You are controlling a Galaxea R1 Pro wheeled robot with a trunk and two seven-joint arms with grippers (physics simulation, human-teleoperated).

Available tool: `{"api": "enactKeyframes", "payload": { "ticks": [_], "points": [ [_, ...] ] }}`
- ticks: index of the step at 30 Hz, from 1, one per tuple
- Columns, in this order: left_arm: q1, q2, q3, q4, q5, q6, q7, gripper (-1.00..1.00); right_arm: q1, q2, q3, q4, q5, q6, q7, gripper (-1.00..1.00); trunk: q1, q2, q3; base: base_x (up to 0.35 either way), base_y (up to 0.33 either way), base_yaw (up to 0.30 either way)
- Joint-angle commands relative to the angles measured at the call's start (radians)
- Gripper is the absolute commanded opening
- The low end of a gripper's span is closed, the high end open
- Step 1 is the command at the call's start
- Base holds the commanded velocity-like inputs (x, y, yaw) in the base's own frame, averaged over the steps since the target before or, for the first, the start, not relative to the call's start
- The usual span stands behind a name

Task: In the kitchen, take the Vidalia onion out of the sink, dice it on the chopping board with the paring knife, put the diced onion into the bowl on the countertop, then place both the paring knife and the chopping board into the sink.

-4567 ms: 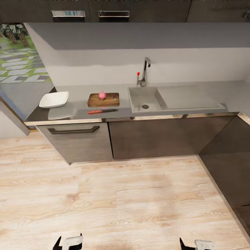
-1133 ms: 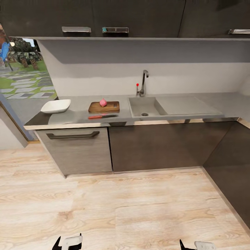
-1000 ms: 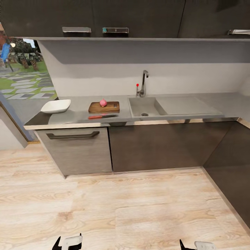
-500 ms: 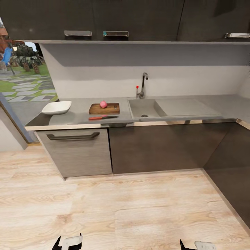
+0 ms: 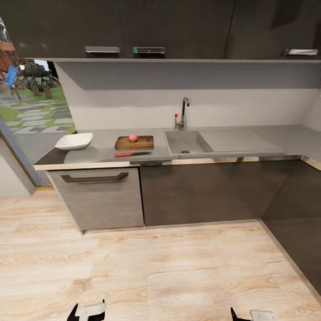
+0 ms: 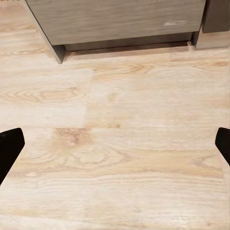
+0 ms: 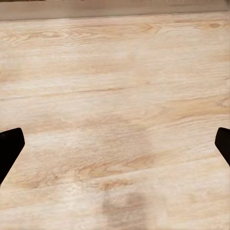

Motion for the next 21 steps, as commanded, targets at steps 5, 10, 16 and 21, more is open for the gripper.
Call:
{"api": "enactKeyframes", "payload": {
  "ticks": [5,10,16,21],
  "points": [
    [-0.002,-0.001,-0.009,0.004,0.01,-0.006,-0.001,1.0,-0.001,0.0,0.0,0.001,-0.005,-0.003,0.003,1.0,0.0,0.0,0.007,0.0,0.0,0.0],
    [-0.002,-0.001,-0.009,0.004,0.01,-0.006,0.0,1.0,-0.001,0.0,-0.001,0.001,-0.005,-0.003,0.003,1.0,0.0,0.0,0.015,0.0,0.0,0.0],
    [-0.002,-0.001,-0.009,0.004,0.01,-0.006,-0.002,1.0,-0.001,0.0,-0.001,0.001,-0.005,-0.003,0.003,1.0,-0.015,0.028,0.037,0.0,0.0,0.0],
    [-0.002,-0.001,-0.009,0.004,0.01,-0.006,-0.002,1.0,-0.001,0.0,0.0,0.001,-0.005,-0.003,0.003,1.0,-0.035,0.063,0.06,0.0,0.0,0.0]
  ]
}}
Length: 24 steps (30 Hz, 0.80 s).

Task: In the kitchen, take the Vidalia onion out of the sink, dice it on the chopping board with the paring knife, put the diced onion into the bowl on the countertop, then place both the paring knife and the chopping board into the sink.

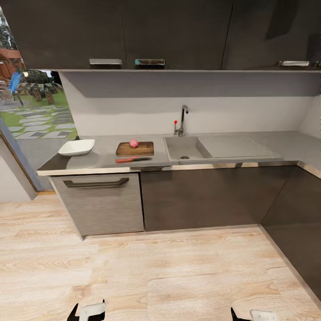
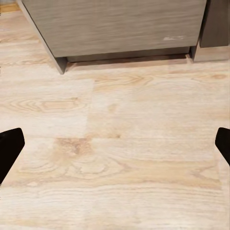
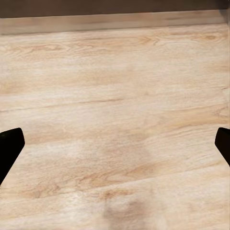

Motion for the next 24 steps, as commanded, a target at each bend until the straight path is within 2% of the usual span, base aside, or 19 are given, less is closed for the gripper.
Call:
{"api": "enactKeyframes", "payload": {
  "ticks": [1,11,24],
  "points": [
    [-0.002,-0.001,-0.009,0.004,0.01,-0.006,0.0,1.0,-0.001,0.0,-0.001,0.001,-0.005,-0.003,0.003,1.0,-0.004,0.007,0.004,0.0,0.0,0.0],
    [-0.002,-0.001,-0.009,0.004,0.01,-0.006,0.0,1.0,-0.001,0.001,0.0,0.001,-0.004,-0.003,0.002,1.0,-0.042,0.077,0.051,0.0,0.0,0.0],
    [-0.002,-0.001,-0.009,0.004,0.01,-0.006,0.0,1.0,-0.001,0.001,0.0,0.001,-0.004,-0.003,0.002,1.0,-0.042,0.077,0.071,0.0,0.0,0.0]
  ]
}}
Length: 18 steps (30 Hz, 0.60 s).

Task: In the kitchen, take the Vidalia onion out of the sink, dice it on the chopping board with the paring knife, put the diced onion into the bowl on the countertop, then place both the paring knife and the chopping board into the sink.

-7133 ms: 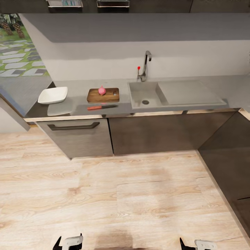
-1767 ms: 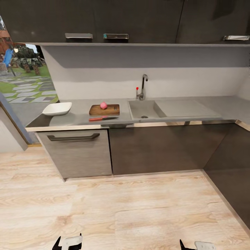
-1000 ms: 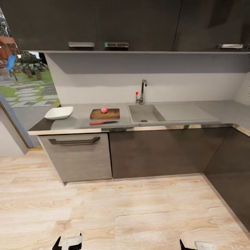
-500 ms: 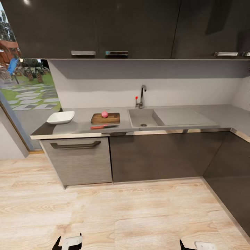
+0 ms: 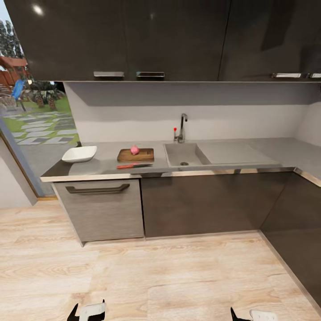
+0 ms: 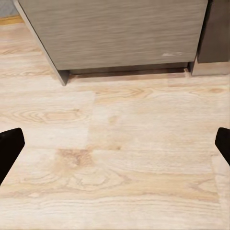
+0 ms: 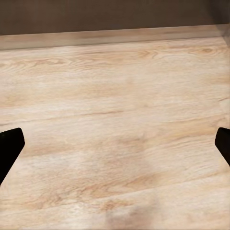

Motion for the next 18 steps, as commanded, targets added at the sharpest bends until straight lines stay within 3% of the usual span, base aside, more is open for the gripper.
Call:
{"api": "enactKeyframes", "payload": {
  "ticks": [1,9,18],
  "points": [
    [-0.002,-0.001,-0.009,0.004,0.01,-0.006,-0.001,1.0,-0.001,0.0,-0.001,0.001,-0.005,-0.003,0.003,1.0,0.0,-0.001,0.001,0.0,0.0,0.0],
    [-0.002,-0.001,-0.009,0.004,0.01,-0.006,-0.002,1.0,-0.001,0.0,-0.001,0.001,-0.005,-0.003,0.003,1.0,0.0,-0.001,0.013,0.0,0.0,0.0],
    [-0.002,-0.001,-0.009,0.004,0.01,-0.006,-0.002,1.0,-0.001,0.0,-0.001,0.001,-0.005,-0.003,0.003,1.0,-0.034,0.062,0.055,0.0,0.0,0.0]
  ]
}}
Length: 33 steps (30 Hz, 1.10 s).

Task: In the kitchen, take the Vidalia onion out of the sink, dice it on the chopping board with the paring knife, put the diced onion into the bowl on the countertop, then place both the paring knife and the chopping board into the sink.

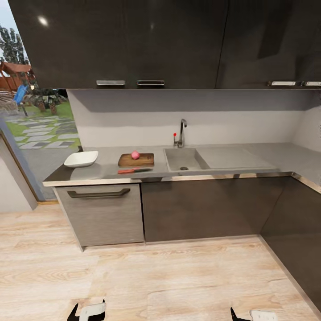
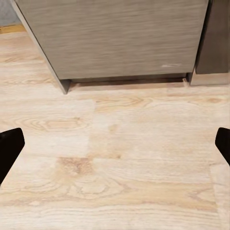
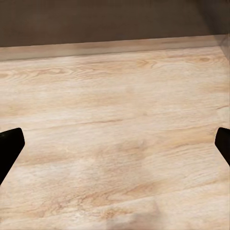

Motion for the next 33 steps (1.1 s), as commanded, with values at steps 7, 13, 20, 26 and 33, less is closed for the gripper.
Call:
{"api": "enactKeyframes", "payload": {
  "ticks": [7,13,20,26,33],
  "points": [
    [-0.002,-0.001,-0.009,0.004,0.01,-0.006,0.0,1.0,-0.001,0.0,-0.001,0.001,-0.005,-0.003,0.003,1.0,-0.027,0.049,0.032,0.0,0.0,0.0],
    [-0.002,-0.001,-0.009,0.004,0.01,-0.006,0.0,1.0,-0.001,0.0,-0.001,0.001,-0.005,-0.003,0.003,1.0,-0.05,0.091,0.06,0.0,0.0,0.0],
    [-0.002,-0.001,-0.009,0.004,0.01,-0.006,0.0,1.0,-0.001,0.0,-0.001,0.001,-0.005,-0.003,0.003,1.0,-0.077,0.14,0.092,0.0,0.0,0.0],
    [-0.002,-0.001,-0.008,0.004,0.01,-0.006,0.0,1.0,-0.001,0.0,-0.001,0.001,-0.005,-0.003,0.003,1.0,-0.1,0.182,0.12,0.0,0.0,0.0],
    [-0.002,0.0,-0.008,0.004,0.01,-0.006,0.001,1.0,-0.001,0.0,-0.001,0.001,-0.005,-0.003,0.003,1.0,-0.1,0.182,0.127,0.0,0.0,0.0]
  ]
}}
